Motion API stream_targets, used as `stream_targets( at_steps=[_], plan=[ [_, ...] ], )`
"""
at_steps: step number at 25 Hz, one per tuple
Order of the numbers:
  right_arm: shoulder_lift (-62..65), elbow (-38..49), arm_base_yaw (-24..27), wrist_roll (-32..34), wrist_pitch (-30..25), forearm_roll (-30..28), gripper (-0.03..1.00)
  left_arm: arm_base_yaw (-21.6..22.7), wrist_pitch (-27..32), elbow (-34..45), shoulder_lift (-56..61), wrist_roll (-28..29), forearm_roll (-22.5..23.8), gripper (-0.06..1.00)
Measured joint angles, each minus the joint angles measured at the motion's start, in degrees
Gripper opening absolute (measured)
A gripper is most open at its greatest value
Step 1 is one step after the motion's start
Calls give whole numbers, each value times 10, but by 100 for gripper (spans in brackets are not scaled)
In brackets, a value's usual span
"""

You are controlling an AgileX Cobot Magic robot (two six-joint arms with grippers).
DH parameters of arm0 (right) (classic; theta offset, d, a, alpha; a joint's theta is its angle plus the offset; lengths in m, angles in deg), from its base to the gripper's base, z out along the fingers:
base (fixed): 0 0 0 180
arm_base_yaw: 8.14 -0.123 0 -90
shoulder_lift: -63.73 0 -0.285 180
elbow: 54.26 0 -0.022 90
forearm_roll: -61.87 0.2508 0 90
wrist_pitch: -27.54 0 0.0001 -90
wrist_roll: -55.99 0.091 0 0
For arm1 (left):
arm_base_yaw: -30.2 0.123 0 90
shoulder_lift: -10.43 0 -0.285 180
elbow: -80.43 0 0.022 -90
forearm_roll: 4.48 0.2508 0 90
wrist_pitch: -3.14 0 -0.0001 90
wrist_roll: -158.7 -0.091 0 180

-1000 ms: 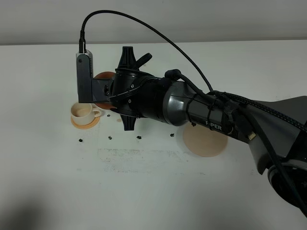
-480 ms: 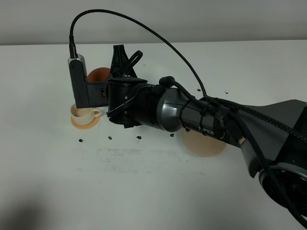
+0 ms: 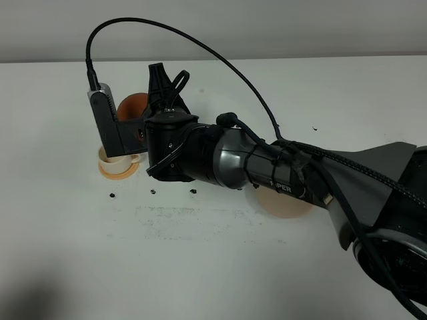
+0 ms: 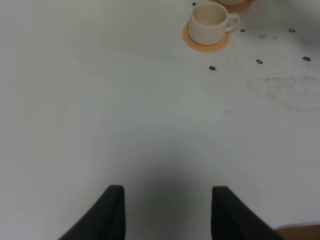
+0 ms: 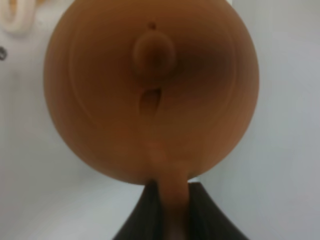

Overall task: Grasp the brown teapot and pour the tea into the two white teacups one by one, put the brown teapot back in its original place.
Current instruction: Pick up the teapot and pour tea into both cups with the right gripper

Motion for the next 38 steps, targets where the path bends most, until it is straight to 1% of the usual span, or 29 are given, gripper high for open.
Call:
stream_targets(
  at_steps=[9, 20, 34, 38],
  plan=[
    [-5, 0, -1, -2, -9, -16, 11, 0, 0, 0, 0, 0, 0, 43],
    [-9, 0, -10, -43, -17, -33, 11, 0, 0, 0, 0, 0, 0, 43],
    [-9, 0, -12, -48, -17, -74, 11, 0, 0, 0, 0, 0, 0, 43],
    [-9, 0, -12, -64, -19, -77, 11, 0, 0, 0, 0, 0, 0, 43]
  ],
)
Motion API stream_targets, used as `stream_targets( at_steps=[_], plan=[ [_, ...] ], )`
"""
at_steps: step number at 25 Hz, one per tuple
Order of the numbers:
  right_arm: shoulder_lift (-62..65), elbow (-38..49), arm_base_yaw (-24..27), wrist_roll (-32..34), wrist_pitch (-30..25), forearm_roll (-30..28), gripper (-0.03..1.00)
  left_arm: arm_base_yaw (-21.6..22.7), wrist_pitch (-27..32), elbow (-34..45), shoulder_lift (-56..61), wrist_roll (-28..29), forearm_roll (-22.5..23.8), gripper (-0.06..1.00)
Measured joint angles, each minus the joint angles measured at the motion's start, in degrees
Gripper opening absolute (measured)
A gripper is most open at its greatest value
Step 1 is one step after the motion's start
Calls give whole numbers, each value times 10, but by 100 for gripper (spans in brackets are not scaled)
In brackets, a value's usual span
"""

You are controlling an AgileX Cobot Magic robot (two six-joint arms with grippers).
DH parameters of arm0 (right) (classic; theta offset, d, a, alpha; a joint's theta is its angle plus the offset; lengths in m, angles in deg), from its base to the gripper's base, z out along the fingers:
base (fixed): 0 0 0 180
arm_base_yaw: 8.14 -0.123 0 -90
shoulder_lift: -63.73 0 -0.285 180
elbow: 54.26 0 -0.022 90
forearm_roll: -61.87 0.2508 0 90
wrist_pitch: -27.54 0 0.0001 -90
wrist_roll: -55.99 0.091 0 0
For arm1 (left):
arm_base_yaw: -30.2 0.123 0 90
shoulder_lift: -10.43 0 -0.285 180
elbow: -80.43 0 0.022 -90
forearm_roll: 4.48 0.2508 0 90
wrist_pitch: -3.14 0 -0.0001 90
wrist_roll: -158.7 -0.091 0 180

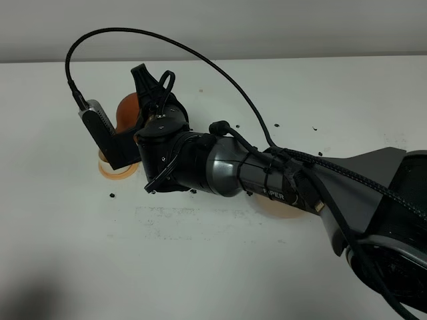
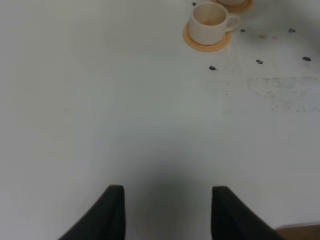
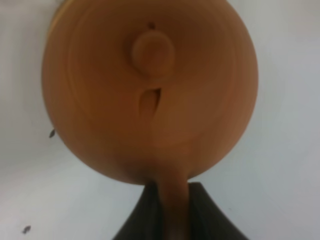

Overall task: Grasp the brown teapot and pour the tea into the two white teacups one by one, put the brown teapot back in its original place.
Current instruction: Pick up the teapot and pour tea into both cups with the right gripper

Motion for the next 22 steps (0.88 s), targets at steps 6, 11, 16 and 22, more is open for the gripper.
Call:
stream_targets(
  at_steps=[6, 11, 16, 22],
  plan=[
    [0, 0, 0, -10, 0, -2, 11, 0, 0, 0, 0, 0, 0, 43],
    [0, 0, 0, -11, 0, -20, 11, 0, 0, 0, 0, 0, 0, 43],
    [-3, 0, 0, -11, 0, -29, 11, 0, 0, 0, 0, 0, 0, 43],
    [-10, 0, 0, -11, -3, -37, 11, 0, 0, 0, 0, 0, 0, 43]
  ],
)
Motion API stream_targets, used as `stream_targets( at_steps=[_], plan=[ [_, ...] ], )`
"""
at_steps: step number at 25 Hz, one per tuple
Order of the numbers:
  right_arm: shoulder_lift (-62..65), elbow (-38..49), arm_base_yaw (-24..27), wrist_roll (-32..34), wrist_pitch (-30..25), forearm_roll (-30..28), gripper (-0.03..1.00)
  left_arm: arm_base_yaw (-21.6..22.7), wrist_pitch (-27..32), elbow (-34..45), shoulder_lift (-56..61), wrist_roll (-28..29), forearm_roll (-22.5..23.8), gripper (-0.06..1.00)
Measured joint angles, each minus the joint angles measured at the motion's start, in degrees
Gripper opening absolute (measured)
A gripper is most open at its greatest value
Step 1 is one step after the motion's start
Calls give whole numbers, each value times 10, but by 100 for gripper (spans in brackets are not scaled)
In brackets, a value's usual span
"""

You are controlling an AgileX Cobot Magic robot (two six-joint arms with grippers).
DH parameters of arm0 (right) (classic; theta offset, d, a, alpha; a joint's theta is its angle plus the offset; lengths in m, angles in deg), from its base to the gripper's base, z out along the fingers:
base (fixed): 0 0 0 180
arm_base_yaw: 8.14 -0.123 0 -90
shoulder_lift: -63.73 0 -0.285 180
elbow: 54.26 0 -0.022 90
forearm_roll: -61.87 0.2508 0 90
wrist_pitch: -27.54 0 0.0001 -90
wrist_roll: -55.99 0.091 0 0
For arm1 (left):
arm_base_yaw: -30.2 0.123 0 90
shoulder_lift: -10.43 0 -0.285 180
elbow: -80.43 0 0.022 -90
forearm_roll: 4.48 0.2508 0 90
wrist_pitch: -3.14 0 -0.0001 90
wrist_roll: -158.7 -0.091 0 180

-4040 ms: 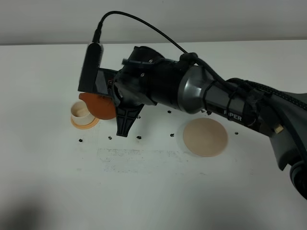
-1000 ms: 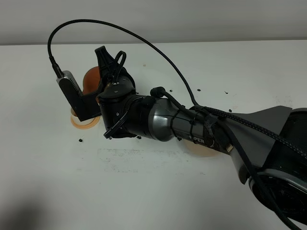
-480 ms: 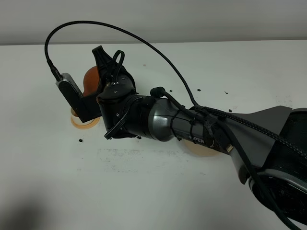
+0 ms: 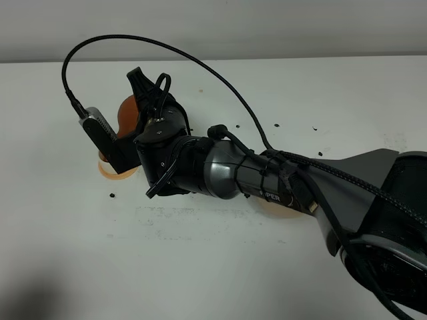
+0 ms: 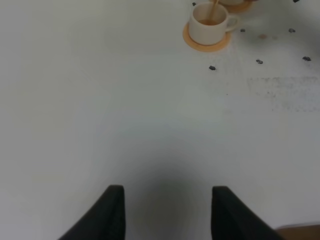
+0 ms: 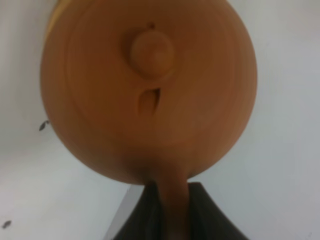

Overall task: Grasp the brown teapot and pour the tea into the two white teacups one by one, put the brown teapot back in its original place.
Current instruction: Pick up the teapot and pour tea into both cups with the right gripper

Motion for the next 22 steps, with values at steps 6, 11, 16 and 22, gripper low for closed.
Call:
stream_targets(
  at_steps=[6, 11, 16, 22],
  plan=[
    [-1, 0, -3, 1, -2, -12, 11, 0, 0, 0, 0, 0, 0, 43],
    [-7, 0, -6, 1, -3, -22, 11, 0, 0, 0, 0, 0, 0, 43],
    [-9, 0, -7, 1, -6, -34, 11, 0, 0, 0, 0, 0, 0, 43],
    [-9, 0, -11, 1, -7, -46, 11, 0, 0, 0, 0, 0, 0, 43]
  ],
)
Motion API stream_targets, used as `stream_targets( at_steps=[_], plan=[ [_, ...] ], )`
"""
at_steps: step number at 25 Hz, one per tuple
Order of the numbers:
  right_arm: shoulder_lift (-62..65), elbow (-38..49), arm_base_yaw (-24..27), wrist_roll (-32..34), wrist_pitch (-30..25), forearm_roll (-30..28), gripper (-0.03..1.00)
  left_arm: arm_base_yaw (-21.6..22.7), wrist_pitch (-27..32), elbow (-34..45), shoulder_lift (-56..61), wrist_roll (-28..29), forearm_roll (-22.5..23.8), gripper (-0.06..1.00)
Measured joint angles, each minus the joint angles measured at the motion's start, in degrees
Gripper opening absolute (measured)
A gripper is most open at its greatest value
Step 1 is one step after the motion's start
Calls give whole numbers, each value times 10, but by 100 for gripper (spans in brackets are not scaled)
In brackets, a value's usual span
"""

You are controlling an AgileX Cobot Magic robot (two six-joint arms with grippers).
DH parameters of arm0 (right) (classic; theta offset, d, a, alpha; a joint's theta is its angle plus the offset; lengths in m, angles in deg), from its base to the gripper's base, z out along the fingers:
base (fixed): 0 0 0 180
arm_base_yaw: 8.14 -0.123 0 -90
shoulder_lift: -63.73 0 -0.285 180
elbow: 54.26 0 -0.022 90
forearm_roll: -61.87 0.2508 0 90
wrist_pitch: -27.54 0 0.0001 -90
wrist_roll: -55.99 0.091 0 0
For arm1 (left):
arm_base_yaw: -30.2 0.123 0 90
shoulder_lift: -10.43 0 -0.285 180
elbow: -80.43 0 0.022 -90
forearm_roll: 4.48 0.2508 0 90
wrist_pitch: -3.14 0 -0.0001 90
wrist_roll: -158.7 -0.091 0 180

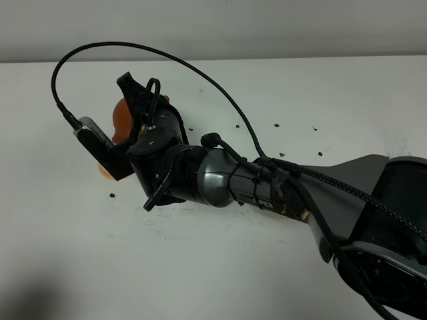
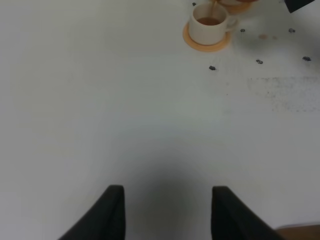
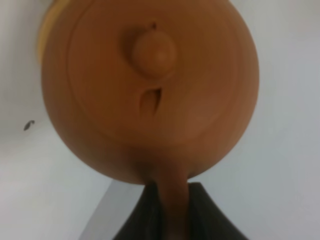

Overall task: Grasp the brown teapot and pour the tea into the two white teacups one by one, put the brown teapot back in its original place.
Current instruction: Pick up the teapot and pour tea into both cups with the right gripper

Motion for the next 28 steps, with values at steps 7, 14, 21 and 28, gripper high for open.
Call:
stream_targets(
  at_steps=[7, 14, 21, 28],
  plan=[
    [0, 0, 0, -1, -1, -17, 11, 0, 0, 0, 0, 0, 0, 43],
    [0, 0, 0, -7, -1, -23, 11, 0, 0, 0, 0, 0, 0, 43],
    [-14, 0, 0, -10, -1, -26, 11, 0, 0, 0, 0, 0, 0, 43],
    [-18, 0, 0, -11, -3, -40, 11, 0, 0, 0, 0, 0, 0, 43]
  ],
)
